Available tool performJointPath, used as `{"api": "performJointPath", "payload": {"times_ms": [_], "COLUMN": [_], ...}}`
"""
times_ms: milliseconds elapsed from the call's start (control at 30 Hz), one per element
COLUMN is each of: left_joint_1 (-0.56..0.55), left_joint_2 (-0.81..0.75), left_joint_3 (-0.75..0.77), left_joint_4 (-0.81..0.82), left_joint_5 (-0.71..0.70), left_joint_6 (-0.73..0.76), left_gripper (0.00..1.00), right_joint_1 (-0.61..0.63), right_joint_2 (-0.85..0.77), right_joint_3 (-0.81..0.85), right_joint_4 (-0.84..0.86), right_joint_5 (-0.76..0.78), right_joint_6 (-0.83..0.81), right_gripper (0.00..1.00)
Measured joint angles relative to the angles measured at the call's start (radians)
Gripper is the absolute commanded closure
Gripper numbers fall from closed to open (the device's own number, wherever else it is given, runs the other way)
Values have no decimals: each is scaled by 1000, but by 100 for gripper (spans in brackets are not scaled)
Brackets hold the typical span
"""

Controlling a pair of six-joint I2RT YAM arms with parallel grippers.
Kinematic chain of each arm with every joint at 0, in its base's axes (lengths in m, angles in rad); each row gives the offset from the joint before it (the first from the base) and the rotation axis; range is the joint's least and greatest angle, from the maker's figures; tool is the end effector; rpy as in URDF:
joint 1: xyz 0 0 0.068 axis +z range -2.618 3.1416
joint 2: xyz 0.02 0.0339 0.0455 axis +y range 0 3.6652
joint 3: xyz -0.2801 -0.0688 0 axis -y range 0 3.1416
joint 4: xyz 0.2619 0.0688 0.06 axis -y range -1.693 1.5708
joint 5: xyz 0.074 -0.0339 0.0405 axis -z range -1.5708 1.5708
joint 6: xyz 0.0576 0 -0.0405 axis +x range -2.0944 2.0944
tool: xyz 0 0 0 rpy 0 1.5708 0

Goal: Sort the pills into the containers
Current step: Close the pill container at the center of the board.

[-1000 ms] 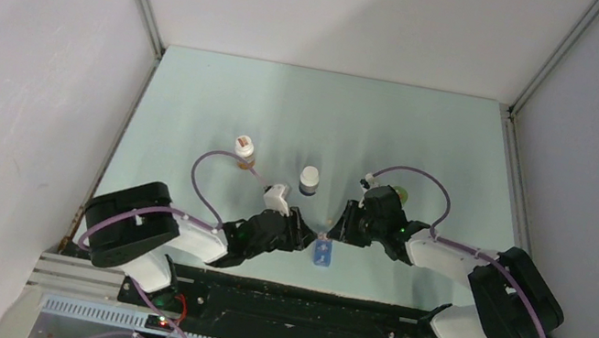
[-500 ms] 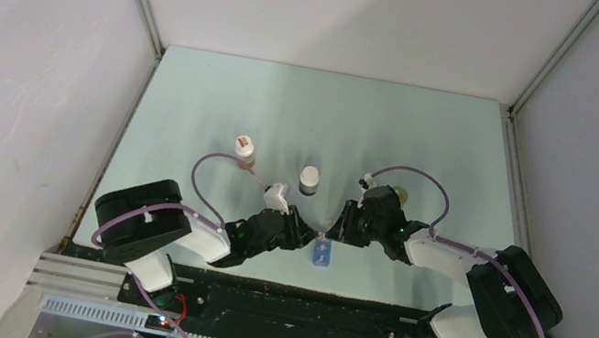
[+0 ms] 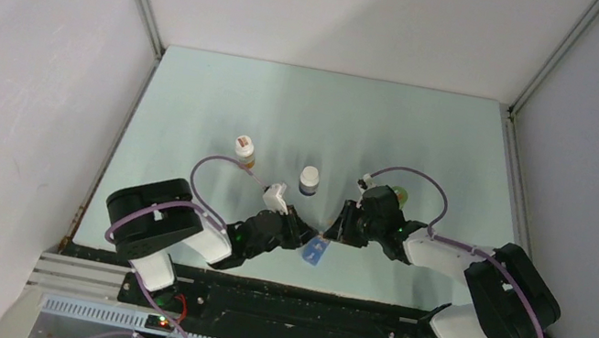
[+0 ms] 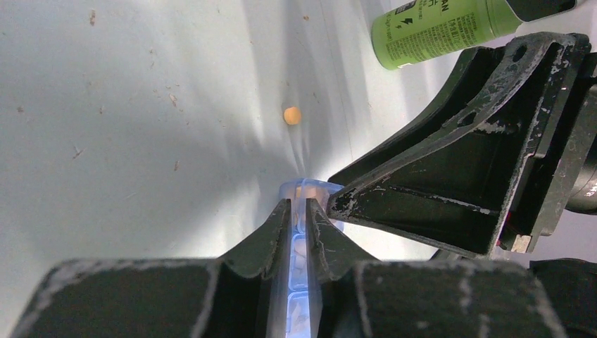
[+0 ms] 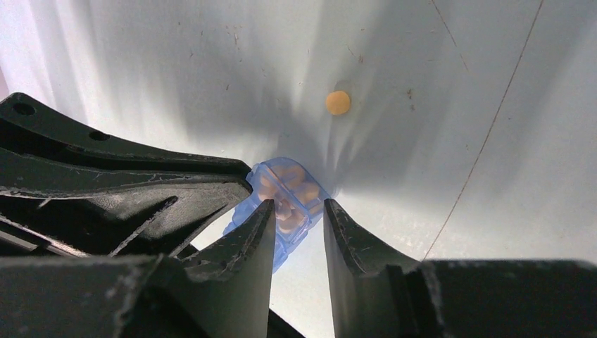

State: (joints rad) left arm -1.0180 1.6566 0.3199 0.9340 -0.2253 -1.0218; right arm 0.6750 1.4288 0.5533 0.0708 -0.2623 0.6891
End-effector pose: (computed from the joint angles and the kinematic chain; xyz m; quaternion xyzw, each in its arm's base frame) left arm 0.1595 -0.2340 0.1007 -0.0636 0.8288 -0.4178 0.3667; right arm 0.2125 0.1892 0.1347 -0.0424 0.9199 0.3277 0.2112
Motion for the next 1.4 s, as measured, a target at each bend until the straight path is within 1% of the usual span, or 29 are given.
{"api": "performJointPath", "payload": {"times_ms": [200,400,567,900,1033,1067,1133,1400], "left_joint_1": [0,0,0,0,1,1,1,1], "left_joint_2": [0,0,0,0,-3,-7,-17,-68], "left_joint_3": [0,6,31,61,64,66,69,96], "left_joint_4": [2,-10,-49,-103,-116,-122,-142,-275], "left_joint_5": [0,-6,-19,-43,-51,-52,-54,-59], "left_joint_6": [1,1,2,-10,-19,-21,-22,1], "left_gripper": [89,93,100,100,90,85,78,63], "right_joint_1": [12,16,16,20,24,26,29,38], "right_joint_2": [2,7,7,7,7,7,7,7], "right_joint_3": [0,0,0,0,0,0,0,0], "right_joint_4": [6,9,10,15,19,21,25,31], "right_joint_5": [18,30,46,76,87,89,92,93], "right_joint_6": [26,57,77,97,97,97,97,96], "right_gripper": [69,68,68,68,67,67,67,64]}}
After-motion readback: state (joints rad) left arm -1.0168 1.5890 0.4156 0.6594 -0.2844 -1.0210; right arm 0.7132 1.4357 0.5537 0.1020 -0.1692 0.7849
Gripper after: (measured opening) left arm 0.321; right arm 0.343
